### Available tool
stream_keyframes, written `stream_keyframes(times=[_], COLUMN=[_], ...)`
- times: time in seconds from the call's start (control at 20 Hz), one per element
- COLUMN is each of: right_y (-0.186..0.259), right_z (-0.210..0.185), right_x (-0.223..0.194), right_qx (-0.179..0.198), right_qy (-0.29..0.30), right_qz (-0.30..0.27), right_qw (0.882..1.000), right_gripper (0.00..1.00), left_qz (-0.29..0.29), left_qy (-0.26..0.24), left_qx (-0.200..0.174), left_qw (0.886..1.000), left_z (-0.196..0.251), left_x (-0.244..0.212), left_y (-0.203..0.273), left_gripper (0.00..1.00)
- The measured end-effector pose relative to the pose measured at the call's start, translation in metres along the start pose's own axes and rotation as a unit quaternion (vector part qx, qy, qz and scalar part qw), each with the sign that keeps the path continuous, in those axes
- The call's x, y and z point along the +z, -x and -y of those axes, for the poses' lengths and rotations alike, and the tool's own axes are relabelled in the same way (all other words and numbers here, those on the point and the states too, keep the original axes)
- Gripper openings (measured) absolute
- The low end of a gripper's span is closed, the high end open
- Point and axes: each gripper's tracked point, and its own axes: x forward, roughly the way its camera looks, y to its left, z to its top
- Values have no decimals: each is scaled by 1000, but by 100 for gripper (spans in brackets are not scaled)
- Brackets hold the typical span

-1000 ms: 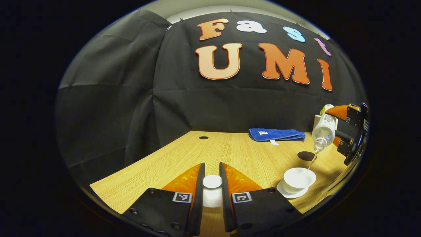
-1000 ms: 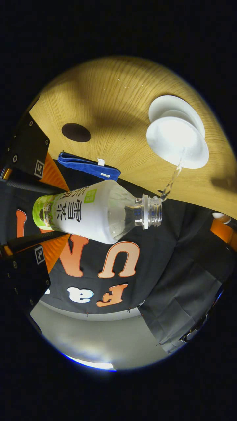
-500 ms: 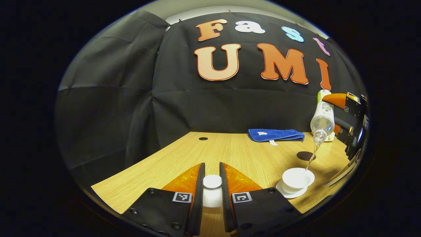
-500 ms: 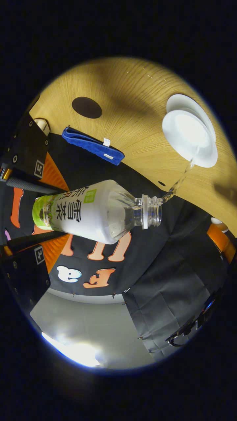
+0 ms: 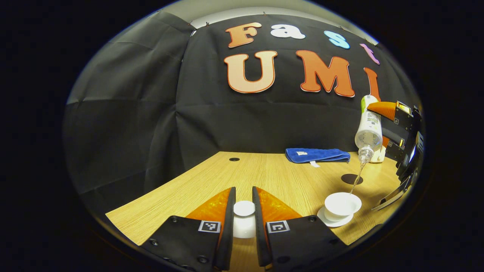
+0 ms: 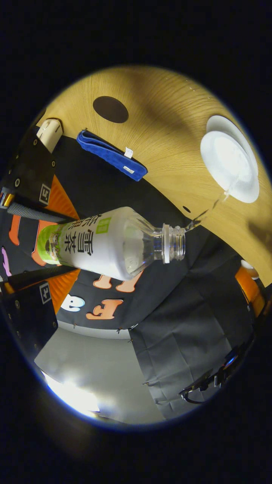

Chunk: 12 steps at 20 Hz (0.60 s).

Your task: Open the teacup lid with one hand, grasp the water bottle and pour water into the teacup with the other hand; after pouring, place the water bottle on the coaster and then close the teacup lid.

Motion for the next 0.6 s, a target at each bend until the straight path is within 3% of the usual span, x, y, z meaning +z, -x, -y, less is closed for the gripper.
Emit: stream_keyframes(times=[0.1, 0.6], right_y=[1, 11], right_z=[-1, -39], right_x=[5, 46], right_qx=[2, 49], right_qy=[7, -3], right_qz=[9, 45], right_qw=[1000, 998], right_gripper=[56, 59], left_qz=[-1, 10], left_qy=[0, -20], left_qx=[-1, -6], left_qw=[1000, 1000], left_z=[1, 9], left_x=[0, 2], left_y=[1, 7], left_gripper=[30, 30])
